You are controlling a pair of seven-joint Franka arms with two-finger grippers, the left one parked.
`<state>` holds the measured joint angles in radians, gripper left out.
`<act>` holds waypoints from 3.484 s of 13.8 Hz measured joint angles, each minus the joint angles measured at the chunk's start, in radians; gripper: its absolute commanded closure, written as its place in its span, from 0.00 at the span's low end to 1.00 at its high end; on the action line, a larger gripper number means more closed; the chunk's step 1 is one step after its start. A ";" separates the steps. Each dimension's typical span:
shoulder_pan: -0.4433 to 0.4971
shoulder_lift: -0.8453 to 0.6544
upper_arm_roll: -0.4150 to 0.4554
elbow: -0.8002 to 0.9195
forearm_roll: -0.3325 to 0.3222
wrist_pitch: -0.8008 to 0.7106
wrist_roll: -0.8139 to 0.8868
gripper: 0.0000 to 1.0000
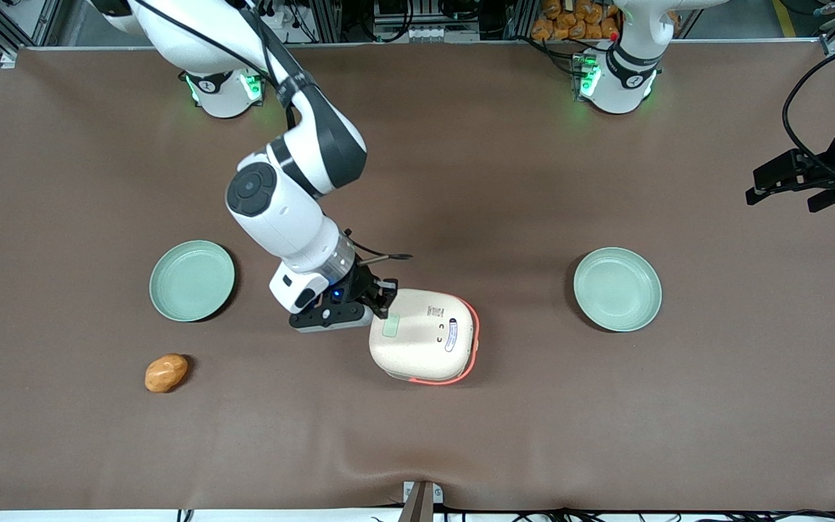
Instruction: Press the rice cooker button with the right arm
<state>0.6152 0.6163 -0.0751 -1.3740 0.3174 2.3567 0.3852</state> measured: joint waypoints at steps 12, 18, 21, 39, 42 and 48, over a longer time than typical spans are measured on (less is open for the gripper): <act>0.024 0.064 -0.001 0.005 0.000 0.062 0.000 1.00; 0.025 0.069 -0.001 0.006 0.000 0.073 -0.003 1.00; 0.025 0.069 -0.006 0.016 0.001 0.081 -0.003 0.91; -0.184 -0.159 0.030 0.123 0.002 -0.475 -0.014 0.00; -0.307 -0.227 0.128 0.105 -0.117 -0.593 -0.021 0.00; -0.469 -0.372 0.200 0.094 -0.212 -0.833 -0.036 0.00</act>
<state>0.1464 0.2444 0.1251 -1.2797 0.1057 1.5241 0.3491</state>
